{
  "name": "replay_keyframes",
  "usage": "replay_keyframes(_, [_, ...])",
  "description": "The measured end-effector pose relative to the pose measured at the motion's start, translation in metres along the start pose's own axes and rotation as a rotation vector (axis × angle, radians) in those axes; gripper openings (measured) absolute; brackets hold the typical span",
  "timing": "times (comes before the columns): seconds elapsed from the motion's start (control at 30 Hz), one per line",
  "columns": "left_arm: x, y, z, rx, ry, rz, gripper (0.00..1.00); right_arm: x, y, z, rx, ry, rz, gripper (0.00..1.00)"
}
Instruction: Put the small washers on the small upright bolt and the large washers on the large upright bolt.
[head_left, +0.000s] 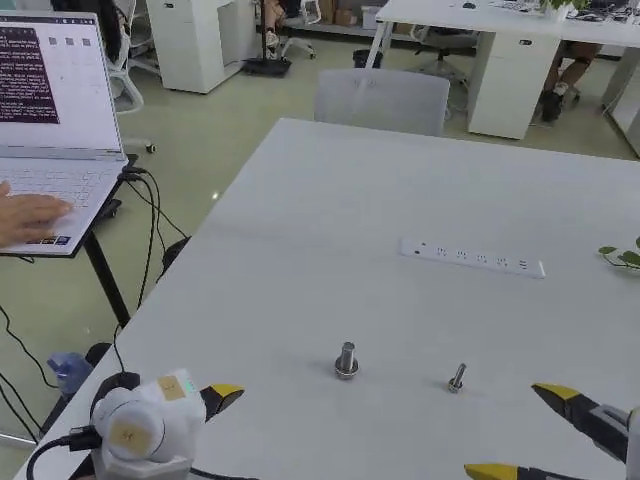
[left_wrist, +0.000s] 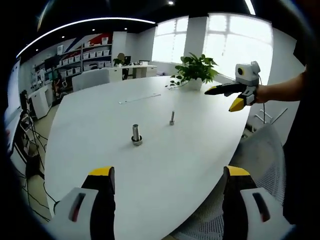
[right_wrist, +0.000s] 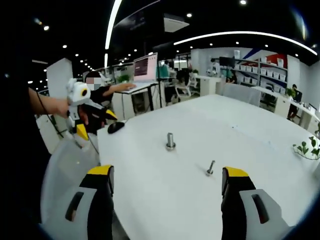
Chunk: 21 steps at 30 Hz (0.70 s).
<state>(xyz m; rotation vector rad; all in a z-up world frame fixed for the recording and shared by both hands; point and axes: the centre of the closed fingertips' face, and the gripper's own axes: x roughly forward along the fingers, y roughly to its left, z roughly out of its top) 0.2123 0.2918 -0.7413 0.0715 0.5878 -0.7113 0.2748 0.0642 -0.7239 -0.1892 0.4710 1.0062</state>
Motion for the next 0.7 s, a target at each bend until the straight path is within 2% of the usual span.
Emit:
replay_keyframes(0.2, [-0.001, 0.0, -0.003, -0.035, -0.02, 0.004, 0.91, -0.009, 0.005, -0.025, 0.025, 0.006, 0.018, 0.98])
replay_keyframes(0.27, [0.001, -0.001, -0.004, -0.029, -0.031, 0.007, 0.91, -0.012, 0.011, -0.035, 0.027, 0.047, 0.042, 1.0])
replay_keyframes(0.37, [0.003, -0.003, -0.005, -0.04, -0.029, -0.002, 0.94, -0.016, 0.018, -0.041, 0.027, 0.05, 0.067, 1.0])
replay_keyframes(0.7, [0.01, -0.007, 0.0, -0.054, -0.042, 0.001, 0.99, -0.019, 0.024, -0.041, 0.069, 0.025, 0.074, 1.0])
